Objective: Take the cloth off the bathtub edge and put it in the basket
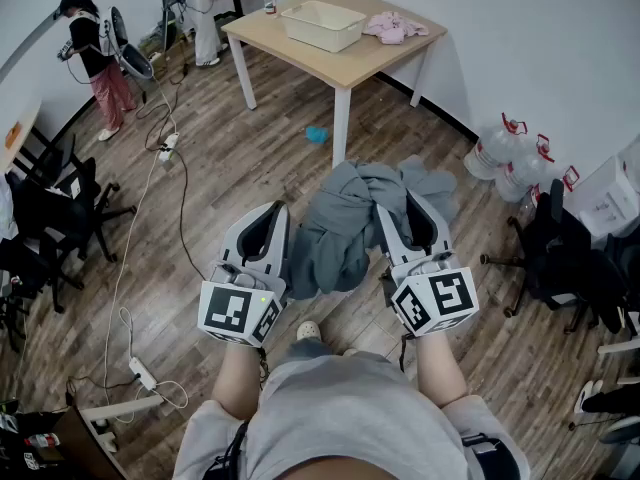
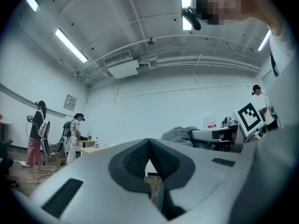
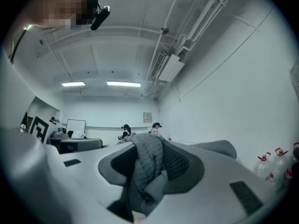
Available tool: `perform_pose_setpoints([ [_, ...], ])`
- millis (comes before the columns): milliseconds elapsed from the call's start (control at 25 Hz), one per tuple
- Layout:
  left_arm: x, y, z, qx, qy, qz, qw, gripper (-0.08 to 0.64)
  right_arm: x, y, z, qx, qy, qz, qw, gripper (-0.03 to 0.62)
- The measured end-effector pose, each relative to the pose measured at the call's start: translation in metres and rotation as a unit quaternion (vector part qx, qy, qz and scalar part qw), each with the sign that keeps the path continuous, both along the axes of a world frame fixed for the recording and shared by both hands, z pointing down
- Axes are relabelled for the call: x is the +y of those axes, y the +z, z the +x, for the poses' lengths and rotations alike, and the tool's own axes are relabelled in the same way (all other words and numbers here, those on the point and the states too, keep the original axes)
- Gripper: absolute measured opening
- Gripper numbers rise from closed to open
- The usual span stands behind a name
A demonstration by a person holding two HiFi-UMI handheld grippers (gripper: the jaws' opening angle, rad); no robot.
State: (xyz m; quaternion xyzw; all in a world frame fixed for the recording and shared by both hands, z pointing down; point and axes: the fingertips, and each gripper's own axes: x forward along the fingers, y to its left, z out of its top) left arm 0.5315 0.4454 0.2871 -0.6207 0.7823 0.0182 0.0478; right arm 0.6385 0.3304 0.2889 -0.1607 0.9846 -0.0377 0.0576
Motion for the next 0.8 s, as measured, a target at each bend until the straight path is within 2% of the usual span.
perform_pose_setpoints([
  [400,-0.001,0.004,-0.026,0.003,0.010,-0.002,0.9999,0.014,0.004,0.001,-0.027,0.006,0.001,0.007,1.000,0.156],
  [800,-0.007,0.006,-0.074,0.001,0.023,0.006,0.9997,0.014,0.001,0.007,-0.072,0.007,0.013,0.005,1.000,0.155],
])
